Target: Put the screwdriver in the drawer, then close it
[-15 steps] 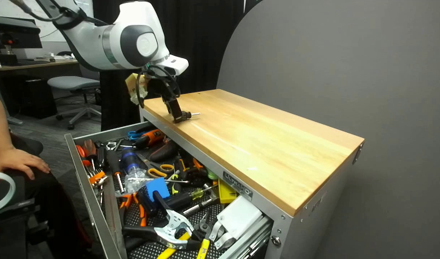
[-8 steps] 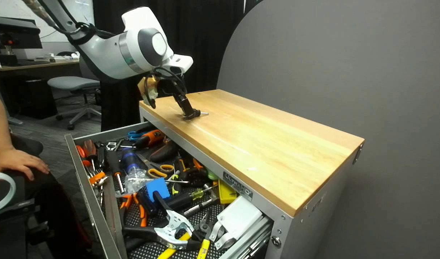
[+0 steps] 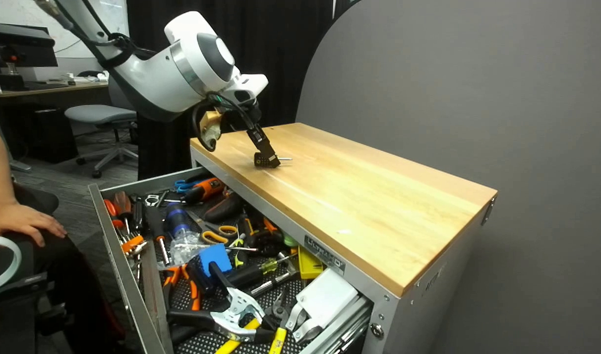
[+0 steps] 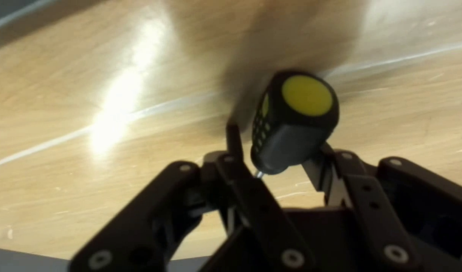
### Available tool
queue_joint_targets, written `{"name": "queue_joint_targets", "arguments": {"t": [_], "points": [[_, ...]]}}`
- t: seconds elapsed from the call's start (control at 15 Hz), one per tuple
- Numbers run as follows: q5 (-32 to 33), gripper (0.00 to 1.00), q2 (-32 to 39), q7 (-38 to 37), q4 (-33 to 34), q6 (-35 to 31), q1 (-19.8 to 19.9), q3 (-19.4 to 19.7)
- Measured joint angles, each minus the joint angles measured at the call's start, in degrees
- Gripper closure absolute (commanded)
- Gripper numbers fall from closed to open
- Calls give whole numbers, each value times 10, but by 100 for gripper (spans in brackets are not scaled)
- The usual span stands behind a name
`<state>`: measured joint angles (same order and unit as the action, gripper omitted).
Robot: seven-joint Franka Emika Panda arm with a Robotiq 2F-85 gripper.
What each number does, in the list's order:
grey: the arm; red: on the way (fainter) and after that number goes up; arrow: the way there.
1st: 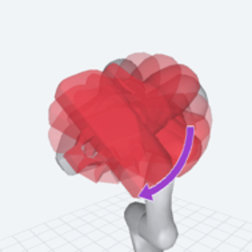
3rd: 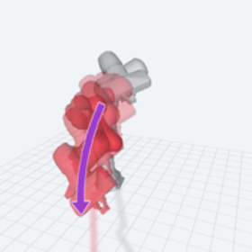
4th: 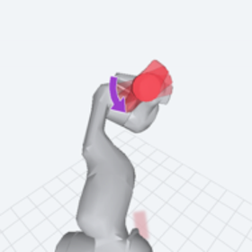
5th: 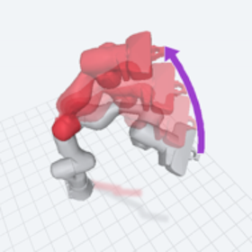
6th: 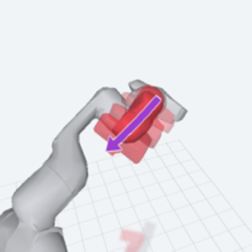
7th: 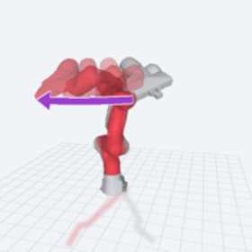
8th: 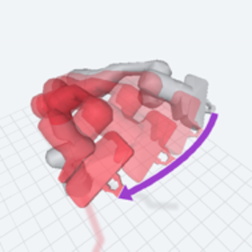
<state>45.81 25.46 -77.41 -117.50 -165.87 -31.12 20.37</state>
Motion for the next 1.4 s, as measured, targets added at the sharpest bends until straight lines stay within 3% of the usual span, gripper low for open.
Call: {"name": "queue_joint_targets", "arguments": {"t": [0.33,0.53,0.6,0.73,1.0,1.2,1.4], "points": [[-7,82,-40,-10,-49,20,1,2],[-49,81,-108,41,-116,101,7,-14],[-56,41,-135,53,-139,140,18,-31],[-59,34,-182,55,-181,196,61,-82],[-130,2,-237,103,-250,205,143,-159],[-259,0,-263,234,-299,233,184,-190],[-339,0,-291,347,-326,334,224,-193]]}}
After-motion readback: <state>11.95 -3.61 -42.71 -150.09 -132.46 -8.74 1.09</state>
